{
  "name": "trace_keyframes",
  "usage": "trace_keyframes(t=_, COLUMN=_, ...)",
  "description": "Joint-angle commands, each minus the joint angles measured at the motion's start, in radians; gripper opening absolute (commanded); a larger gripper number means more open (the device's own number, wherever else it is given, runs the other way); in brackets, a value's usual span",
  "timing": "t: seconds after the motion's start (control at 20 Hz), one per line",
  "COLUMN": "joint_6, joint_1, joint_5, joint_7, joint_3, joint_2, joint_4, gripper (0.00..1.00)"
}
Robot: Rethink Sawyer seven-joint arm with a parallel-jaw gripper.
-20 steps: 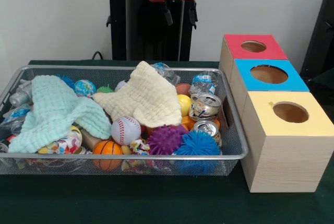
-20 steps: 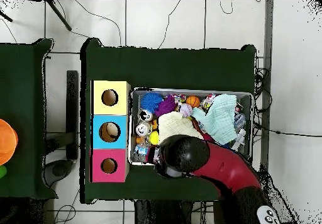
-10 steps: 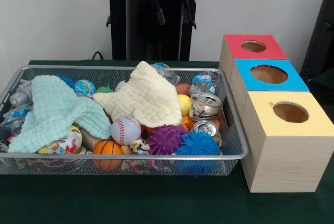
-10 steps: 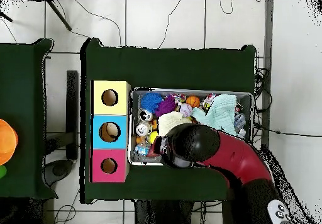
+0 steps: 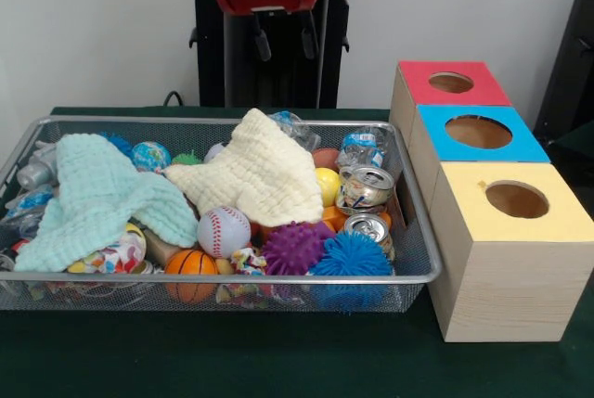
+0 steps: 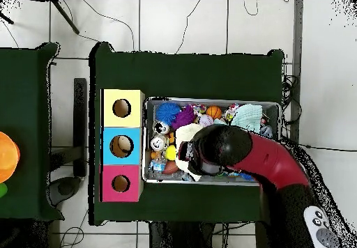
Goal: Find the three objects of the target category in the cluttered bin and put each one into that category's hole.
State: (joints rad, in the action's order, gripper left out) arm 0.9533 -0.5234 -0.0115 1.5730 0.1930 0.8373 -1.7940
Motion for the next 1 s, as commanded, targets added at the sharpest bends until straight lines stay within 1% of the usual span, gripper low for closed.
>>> trace_keyframes(t=0.05, joint_6=0.079, joint_1=-0.026, joint_5=-0.055, joint_7=-0.042, joint_3=0.068, joint_2=-0.122, joint_4=0.123, gripper=1.0)
trace_keyframes(t=0.2, joint_6=0.1, joint_1=-0.017, joint_5=-0.055, joint_7=-0.048, joint_3=0.081, joint_2=-0.159, joint_4=0.178, gripper=1.0)
trace_keyframes(t=0.35, joint_6=0.148, joint_1=0.015, joint_5=-0.065, joint_7=-0.03, joint_3=0.075, joint_2=-0.163, joint_4=0.243, gripper=1.0)
trace_keyframes(t=0.5, joint_6=0.151, joint_1=0.043, joint_5=-0.053, joint_7=0.01, joint_3=0.071, joint_2=-0.181, joint_4=0.296, gripper=1.0)
trace_keyframes(t=0.7, joint_6=0.165, joint_1=0.087, joint_5=-0.06, joint_7=0.058, joint_3=0.053, joint_2=-0.227, joint_4=0.415, gripper=1.0)
trace_keyframes(t=0.8, joint_6=0.17, joint_1=0.113, joint_5=-0.087, joint_7=0.065, joint_3=0.033, joint_2=-0.234, joint_4=0.481, gripper=1.0)
trace_keyframes(t=0.85, joint_6=0.16, joint_1=0.123, joint_5=-0.095, joint_7=0.068, joint_3=0.021, joint_2=-0.239, joint_4=0.507, gripper=1.0)
trace_keyframes(t=1.0, joint_6=0.085, joint_1=0.129, joint_5=-0.121, joint_7=0.048, joint_3=0.008, joint_2=-0.254, joint_4=0.555, gripper=1.0)
